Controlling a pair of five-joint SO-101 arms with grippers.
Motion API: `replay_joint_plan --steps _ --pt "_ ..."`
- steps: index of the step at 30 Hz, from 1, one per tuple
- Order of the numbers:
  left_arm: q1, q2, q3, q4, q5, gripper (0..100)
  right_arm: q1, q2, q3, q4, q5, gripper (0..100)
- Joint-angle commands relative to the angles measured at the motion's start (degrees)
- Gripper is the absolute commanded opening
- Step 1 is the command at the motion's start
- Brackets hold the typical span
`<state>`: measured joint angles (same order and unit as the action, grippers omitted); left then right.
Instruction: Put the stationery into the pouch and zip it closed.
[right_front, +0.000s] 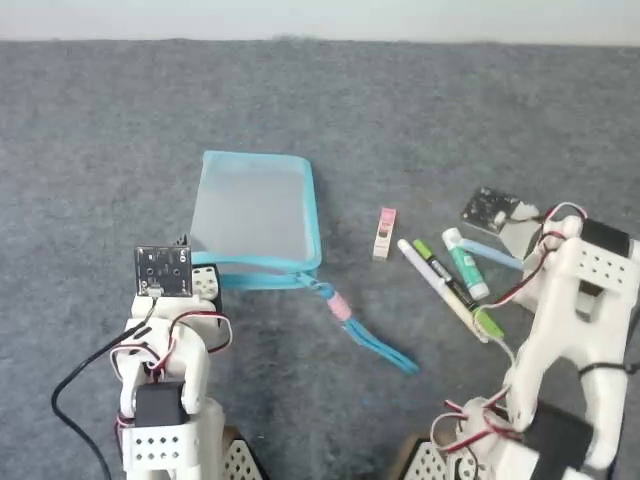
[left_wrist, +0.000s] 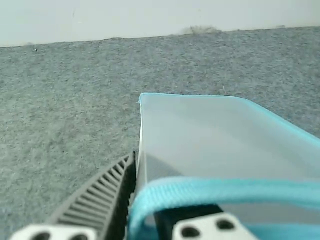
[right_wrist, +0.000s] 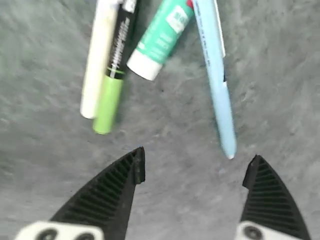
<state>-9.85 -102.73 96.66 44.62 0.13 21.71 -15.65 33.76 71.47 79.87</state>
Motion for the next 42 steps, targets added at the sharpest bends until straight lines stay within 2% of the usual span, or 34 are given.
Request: replay_joint_plan --steps 1,9,20,22,25,28,32,36,42 --pt "-0.5 -0.6 -1.2 0.5 0.2 1 2.2 2.3 -2.7 -4.4 5.5 31.0" --pt "-0.5 -0.6 -1.2 0.5 0.2 1 3.3 9.6 -2.7 -13.2 12.0 30.9" --pt "-0.5 -0.6 -1.2 0.5 0.1 1 5.8 22.9 -2.7 -27.6 13.0 30.2" --pt "-0.5 -0.6 -1.2 0.4 0.1 1 5.8 24.2 -2.6 -27.7 12.8 24.7" --pt "-0.5 -0.6 -1.2 0.4 0.1 1 5.8 24.2 -2.5 -27.3 11.3 10.7" --pt "-0.5 -0.6 -1.2 0.4 0.1 1 5.5 24.1 -4.1 -24.2 5.2 0.1" --pt "-0.5 -0.6 -1.2 0.4 0.1 1 5.5 24.1 -9.6 -16.2 -1.8 2.2" --pt "-0.5 -0.6 -0.6 0.0 0.1 1 4.8 21.3 -18.0 -2.7 -9.1 0.8" --pt "-0.1 -0.5 0.0 -1.4 1.1 1 -2.1 6.3 -21.1 14.5 -14.8 0.8"
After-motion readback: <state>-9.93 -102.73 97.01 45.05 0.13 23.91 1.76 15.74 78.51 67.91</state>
